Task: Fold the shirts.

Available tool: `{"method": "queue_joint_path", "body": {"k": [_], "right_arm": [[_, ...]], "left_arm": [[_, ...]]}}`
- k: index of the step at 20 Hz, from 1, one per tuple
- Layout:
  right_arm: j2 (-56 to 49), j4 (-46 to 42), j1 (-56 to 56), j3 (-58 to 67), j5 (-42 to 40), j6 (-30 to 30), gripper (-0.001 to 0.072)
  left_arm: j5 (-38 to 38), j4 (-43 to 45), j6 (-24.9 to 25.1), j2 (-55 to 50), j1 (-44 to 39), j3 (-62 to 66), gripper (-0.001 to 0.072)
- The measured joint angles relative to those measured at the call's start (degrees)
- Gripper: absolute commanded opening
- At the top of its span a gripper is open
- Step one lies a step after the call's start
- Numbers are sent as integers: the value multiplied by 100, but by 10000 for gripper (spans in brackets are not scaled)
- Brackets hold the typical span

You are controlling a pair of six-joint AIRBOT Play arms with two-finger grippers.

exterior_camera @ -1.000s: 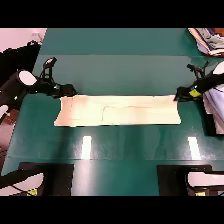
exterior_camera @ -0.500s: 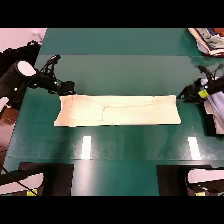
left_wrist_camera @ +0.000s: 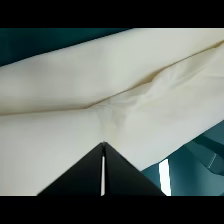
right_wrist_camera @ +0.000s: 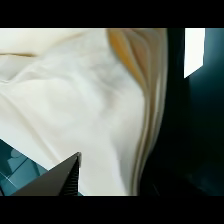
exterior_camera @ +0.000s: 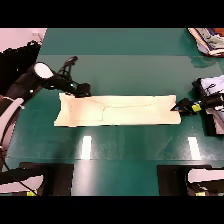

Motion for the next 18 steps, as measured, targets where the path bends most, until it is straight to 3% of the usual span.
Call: {"method": "queue_joint_path", "body": {"k": [1, 2, 3, 9, 18], "right_arm": [[-61, 72, 81, 0, -55, -52, 167], [-140, 127, 173, 35, -85, -98, 33], [-173, 109, 254, 96, -90, -142, 14], [238, 431, 706, 918, 168, -195, 14], [1069, 1279, 2181, 2830, 396, 667, 14]], "left_arm": [[101, -70, -2, -98, -142, 0, 28], [208, -157, -2, -203, -291, 4, 27], [341, -234, -7, -304, -424, 4, 27], [914, -542, -7, -844, -1093, 22, 27], [1346, -737, -2, -1624, -1569, 693, 27]]}}
